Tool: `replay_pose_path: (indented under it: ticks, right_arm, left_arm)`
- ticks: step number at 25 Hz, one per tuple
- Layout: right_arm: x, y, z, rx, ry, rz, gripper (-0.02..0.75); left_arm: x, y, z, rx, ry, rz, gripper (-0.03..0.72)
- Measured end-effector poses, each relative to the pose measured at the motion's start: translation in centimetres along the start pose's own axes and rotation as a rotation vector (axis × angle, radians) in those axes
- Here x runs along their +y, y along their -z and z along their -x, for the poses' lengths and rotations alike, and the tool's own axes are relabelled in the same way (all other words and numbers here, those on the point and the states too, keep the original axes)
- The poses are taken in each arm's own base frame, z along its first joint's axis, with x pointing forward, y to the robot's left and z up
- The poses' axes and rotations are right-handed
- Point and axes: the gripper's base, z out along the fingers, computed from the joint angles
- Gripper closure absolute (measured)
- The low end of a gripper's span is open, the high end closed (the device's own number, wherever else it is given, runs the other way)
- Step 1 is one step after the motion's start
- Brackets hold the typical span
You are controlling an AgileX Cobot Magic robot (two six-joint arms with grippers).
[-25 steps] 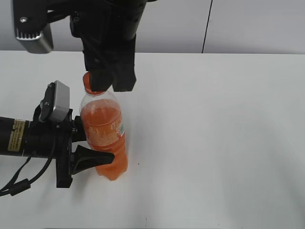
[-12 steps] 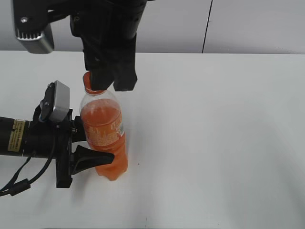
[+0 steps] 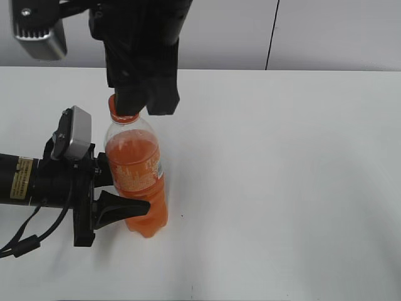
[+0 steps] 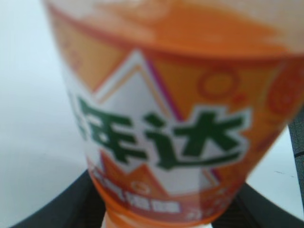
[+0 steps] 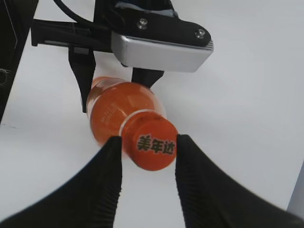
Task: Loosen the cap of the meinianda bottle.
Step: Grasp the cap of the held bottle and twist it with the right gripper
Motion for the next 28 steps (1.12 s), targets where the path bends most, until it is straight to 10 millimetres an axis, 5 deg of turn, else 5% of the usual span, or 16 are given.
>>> replay_pose_path:
  ticks: [8,16,22,28]
  right_arm:
    - [0.4,2.2,0.6,-0.069,-0.196,-0.013,0.391]
    - [0.3,2.4,0.3,-0.053,-1.035,-0.019,0.386]
    - [0.3,2.4,0.2,-0.053,-1.117,-0.021,0.273]
    - [0.0,1.1,-0.1,-0.014,-1.150,-0.029,0.257]
  left_arm:
    - [0.0,0.0,0.0,0.000,0.000,0.000,0.307]
    - [0.0,0.0,0.0,0.000,0.000,0.000,0.308]
    - [0.0,0.0,0.0,0.000,0.000,0.000,0.308]
    - [0.0,0.0,0.0,0.000,-0.001,-0.001,0.308]
